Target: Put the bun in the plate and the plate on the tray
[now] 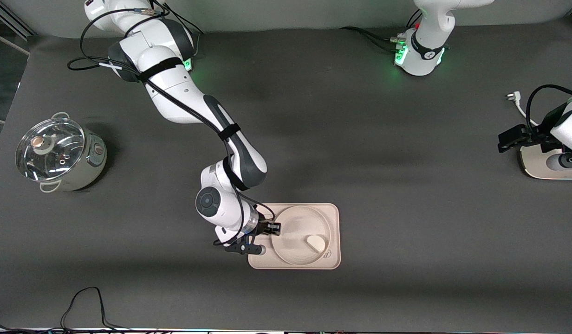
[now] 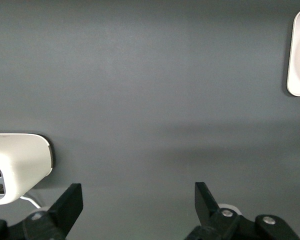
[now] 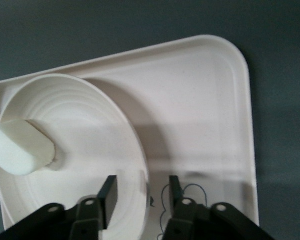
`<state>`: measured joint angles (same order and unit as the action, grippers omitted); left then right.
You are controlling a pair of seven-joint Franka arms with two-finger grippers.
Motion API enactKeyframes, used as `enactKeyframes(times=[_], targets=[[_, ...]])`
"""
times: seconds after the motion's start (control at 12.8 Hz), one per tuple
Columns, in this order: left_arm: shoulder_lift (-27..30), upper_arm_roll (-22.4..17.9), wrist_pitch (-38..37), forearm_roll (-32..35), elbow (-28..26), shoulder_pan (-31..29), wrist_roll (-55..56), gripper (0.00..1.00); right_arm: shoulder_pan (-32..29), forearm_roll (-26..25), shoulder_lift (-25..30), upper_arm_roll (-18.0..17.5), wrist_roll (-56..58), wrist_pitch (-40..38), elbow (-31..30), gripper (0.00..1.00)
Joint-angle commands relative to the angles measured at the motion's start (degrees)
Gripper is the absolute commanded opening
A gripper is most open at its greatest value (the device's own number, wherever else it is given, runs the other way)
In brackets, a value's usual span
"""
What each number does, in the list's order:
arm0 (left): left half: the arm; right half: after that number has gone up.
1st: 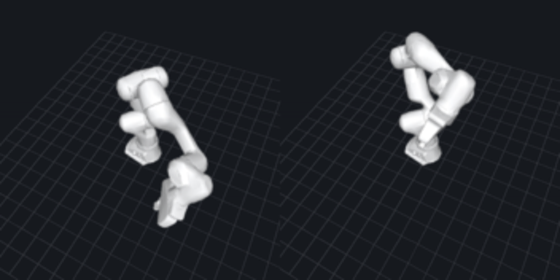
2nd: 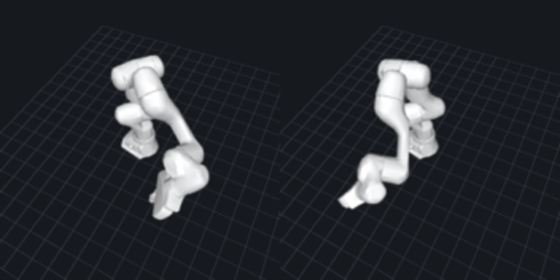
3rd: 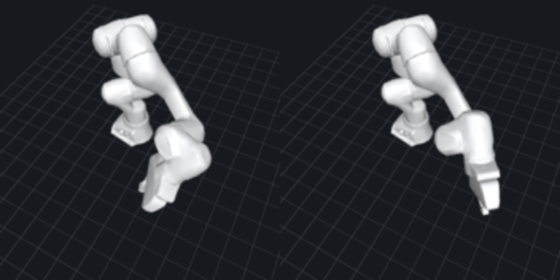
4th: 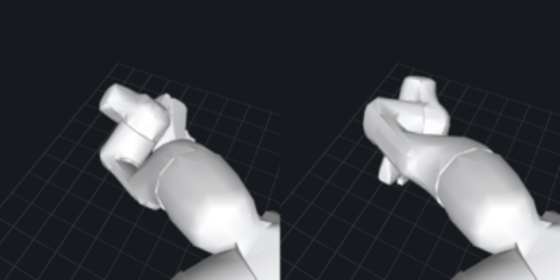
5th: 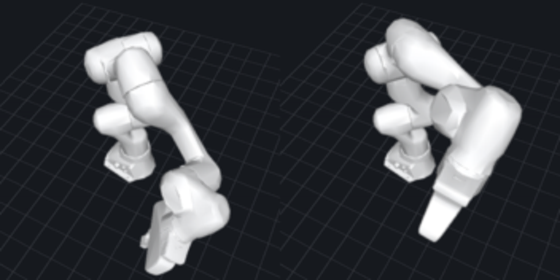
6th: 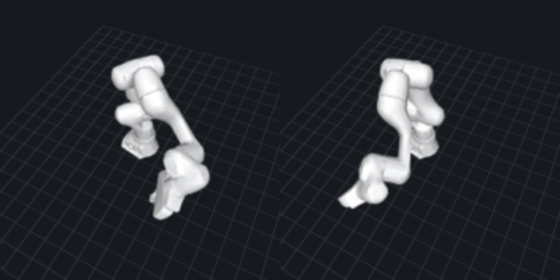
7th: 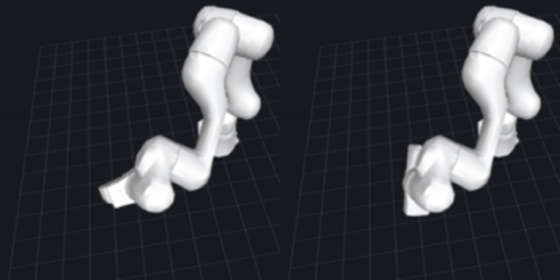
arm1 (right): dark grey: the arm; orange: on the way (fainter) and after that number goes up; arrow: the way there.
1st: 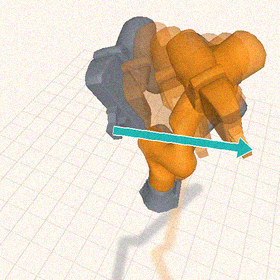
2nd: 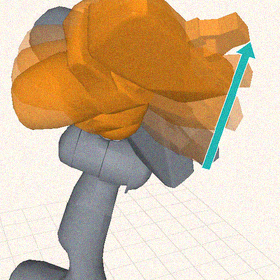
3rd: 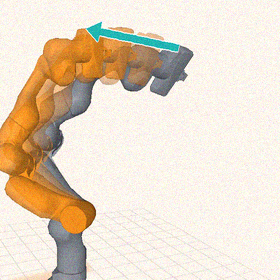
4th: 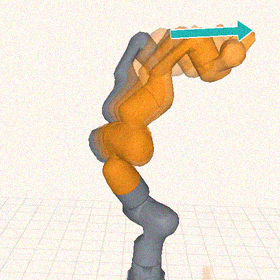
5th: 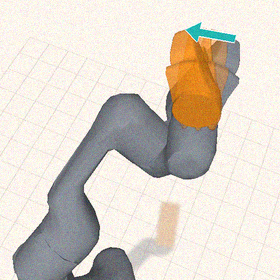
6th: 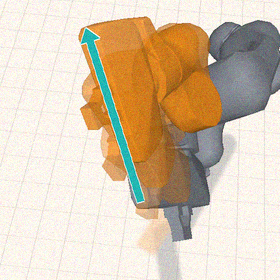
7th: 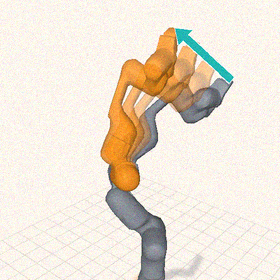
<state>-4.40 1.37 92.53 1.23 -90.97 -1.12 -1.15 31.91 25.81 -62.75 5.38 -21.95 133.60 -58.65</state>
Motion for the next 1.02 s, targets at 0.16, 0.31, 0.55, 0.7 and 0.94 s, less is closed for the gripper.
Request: enactKeyframes(times=[0.16,0.31,0.55,0.7,0.94], targets=[[-0.2,-0.4,-1.4,-0.4,1.1,0.4,0.4,1.0,-0.4,-0.3,9.9,0.9,-0.8,-13.5,-0.8,1.0],[-0.2,-0.4,-1.4,-0.4,1.1,0.5,0.5,1.0,-0.8,-1.2,19.5,1.8,-0.7,-18.4,-8.2,1.0],[-0.2,-0.4,-1.3,-0.4,1.1,0.5,0.6,1.0,-4.7,-10.0,37.4,1.5,0.2,-27.5,-20.7,1.0],[-0.2,-0.4,-1.3,-0.4,1.1,0.5,0.6,1.0,-8.5,-15.2,46.7,1.1,3.3,-38.3,-23.2,1.0],[-0.2,-0.4,-1.2,-0.4,1.1,0.5,0.6,1.0,-16.5,-19.7,54.8,1.1,15.6,-46.6,-25.5,1.0]])
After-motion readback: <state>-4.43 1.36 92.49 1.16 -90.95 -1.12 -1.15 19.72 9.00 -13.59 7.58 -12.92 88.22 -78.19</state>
